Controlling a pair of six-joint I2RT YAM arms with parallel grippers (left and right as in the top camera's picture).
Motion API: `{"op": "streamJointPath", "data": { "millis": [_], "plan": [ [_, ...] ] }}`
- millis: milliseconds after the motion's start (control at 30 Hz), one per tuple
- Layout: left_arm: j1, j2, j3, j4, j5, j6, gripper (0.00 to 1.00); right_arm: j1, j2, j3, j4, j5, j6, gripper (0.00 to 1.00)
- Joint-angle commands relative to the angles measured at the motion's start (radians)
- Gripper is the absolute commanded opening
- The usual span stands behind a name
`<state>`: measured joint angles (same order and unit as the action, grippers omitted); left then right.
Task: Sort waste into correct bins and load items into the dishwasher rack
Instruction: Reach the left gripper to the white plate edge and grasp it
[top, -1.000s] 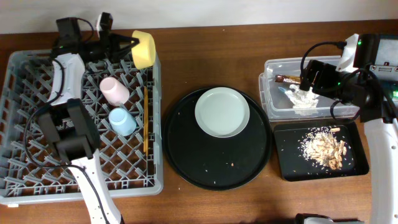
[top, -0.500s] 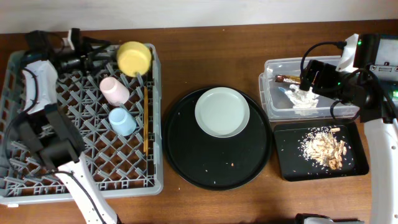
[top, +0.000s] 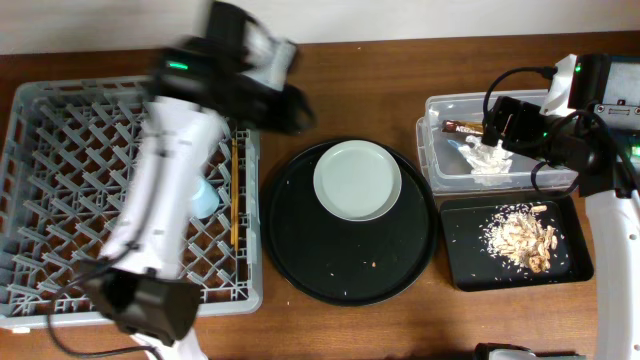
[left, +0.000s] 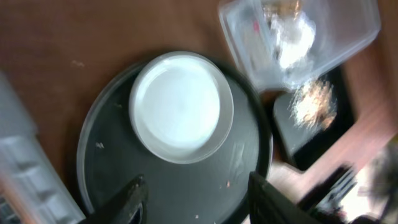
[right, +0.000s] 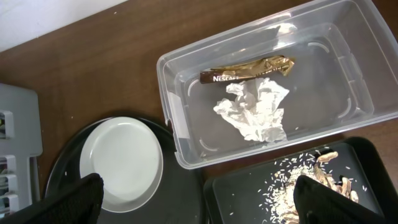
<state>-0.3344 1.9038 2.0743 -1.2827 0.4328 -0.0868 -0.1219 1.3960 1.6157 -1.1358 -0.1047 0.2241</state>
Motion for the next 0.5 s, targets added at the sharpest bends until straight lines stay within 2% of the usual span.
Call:
{"op": "streamJointPath", "data": {
  "millis": [0, 67, 100, 233, 267, 333, 467],
  "plan": [
    [-0.221, 0.015, -0.154, 0.108, -0.201, -0.035, 0.51, -0.003, -0.002, 0.017, 0.002, 0.012, -0.010, 0.99],
    [-0.315, 0.015, -0.254, 0.230, -0.260, -0.068, 0.51, -0.003, -0.002, 0.017, 0.002, 0.012, -0.010, 0.99],
    [-0.375, 0.015, -0.337, 0.343, -0.332, -0.087, 0.51, -0.003, -0.002, 0.017, 0.002, 0.012, -0.010, 0.99],
    [-0.474, 0.015, -0.532, 0.631, -0.546, -0.089, 0.50, -0.003, -0.002, 0.017, 0.002, 0.012, -0.010, 0.99],
    [-0.482, 0.015, -0.571, 0.703, -0.571, -0.088, 0.47, -0.003, -0.002, 0.017, 0.002, 0.012, -0.010, 0.99],
    [-0.484, 0.015, -0.647, 0.836, -0.552, -0.089, 0.47, -0.003, -0.002, 0.017, 0.002, 0.012, -0.010, 0.99],
    [-0.484, 0.034, -0.716, 0.968, -0.473, -0.088, 0.47, -0.003, -0.002, 0.017, 0.002, 0.012, -0.010, 0.99]
  ]
}}
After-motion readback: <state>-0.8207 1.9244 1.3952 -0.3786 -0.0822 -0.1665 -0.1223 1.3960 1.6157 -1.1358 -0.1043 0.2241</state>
